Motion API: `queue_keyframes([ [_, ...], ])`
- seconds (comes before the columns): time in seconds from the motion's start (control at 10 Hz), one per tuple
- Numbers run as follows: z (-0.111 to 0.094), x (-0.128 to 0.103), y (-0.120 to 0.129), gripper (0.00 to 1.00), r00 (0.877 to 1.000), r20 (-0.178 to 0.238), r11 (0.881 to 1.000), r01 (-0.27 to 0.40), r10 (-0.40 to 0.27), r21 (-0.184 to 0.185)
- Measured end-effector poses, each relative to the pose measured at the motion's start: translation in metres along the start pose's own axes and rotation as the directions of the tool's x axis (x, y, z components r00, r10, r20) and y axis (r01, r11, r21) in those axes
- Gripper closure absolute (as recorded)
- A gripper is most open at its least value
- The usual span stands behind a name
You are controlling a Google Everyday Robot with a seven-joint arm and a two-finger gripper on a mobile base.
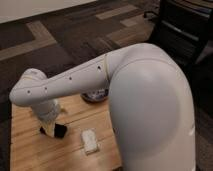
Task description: Place the eraser on the white sponge
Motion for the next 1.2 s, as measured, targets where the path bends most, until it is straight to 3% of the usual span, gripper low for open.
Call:
queue_keyframes([
  [0.4,0.009,-0.029,-0.005,0.35,0.994,0.038,0.994,0.099,-0.101,0.035],
  [0.7,0.024,-0.053,0.004,0.35,0.980,0.058,0.981,0.190,-0.192,0.038],
  [1.2,0.048,-0.069,0.004,0.35,0.973,0.063,0.975,0.219,-0.222,0.044],
])
